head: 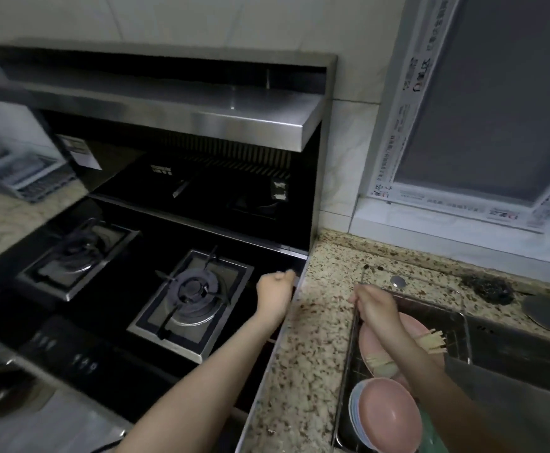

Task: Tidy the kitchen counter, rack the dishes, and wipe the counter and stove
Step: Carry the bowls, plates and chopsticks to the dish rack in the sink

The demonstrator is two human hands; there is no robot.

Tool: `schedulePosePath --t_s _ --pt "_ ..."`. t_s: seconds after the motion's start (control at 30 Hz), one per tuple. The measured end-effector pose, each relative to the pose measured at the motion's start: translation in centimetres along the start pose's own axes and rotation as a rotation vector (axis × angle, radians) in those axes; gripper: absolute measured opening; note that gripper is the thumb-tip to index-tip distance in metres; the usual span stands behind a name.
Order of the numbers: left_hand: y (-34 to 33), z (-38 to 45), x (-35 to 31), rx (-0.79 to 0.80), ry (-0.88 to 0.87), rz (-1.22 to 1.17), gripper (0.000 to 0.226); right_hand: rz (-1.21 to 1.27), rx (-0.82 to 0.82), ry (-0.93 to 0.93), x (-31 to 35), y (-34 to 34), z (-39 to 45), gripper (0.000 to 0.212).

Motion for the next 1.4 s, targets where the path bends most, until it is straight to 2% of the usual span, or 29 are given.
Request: schedulePosePath --t_s 0.1,0.23,0.33,0.47,0.57,0.63,0.73,0.87,1.0,1.17,1.4 --pt "4.5 0.7 -1.3 -0.109 0.040 -0.086 0.050 0.057 0.030 0.084 3.4 -3.6 0.3 0.048" --pt "10.9 0.8 -3.0 -0.176 -0.026 -0.126 0.053 0.008 0.069 0.175 7.7 -8.1 -0.8 0.045" --pt "16.6 0.4 -3.7 -0.210 -0.060 -0.182 0.042 -0.022 0.111 0.217 10.8 -12.2 -2.4 0.043" --pt "25.3 0.0 -4.5 -0.302 -0.114 -0.189 0.058 0.010 0.179 0.259 14.9 -18.8 -5.2 0.045" --pt "31.5 -0.6 -4.2 -0.355 -0.096 -0.186 0.056 0.017 0.219 0.295 17.3 -23.7 -7.6 0.045" --pt "36.2 -1.1 -3.5 -0.388 -0.083 -0.201 0.051 0.000 0.253 0.302 18.5 -27.5 -9.6 0.043" --pt "42.5 -2.3 -1.8 -0.441 -0.078 -0.224 0.058 -0.047 0.319 0.305 19.3 -32.8 -12.9 0.042" --pt "50.2 -3.9 1.8 -0.496 -0.045 -0.252 0.050 -0.093 0.397 0.320 19.3 -39.5 -17.0 0.037" --pt "57.8 -5.3 4.8 -0.562 -0.015 -0.282 0.054 -0.074 0.475 0.268 19.7 -45.5 -20.4 0.032" --pt "64.5 -7.1 6.8 -0.618 -0.011 -0.398 0.055 -0.191 0.547 0.275 21.2 -51.6 -24.1 0.029" --pt "71.4 -8.2 8.9 -0.701 -0.025 -0.502 0.058 -0.186 0.631 0.305 24.3 -58.8 -26.2 0.027"
Point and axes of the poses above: each hand's wrist, its own z-axis towards the middle knuckle, its own y-axis out of the back of the hand, x = y × z, the point moved 5 cm from there along z, towards the middle knuckle, and after that the axes turned 7 degrees about -z, right-handed, at the moved point
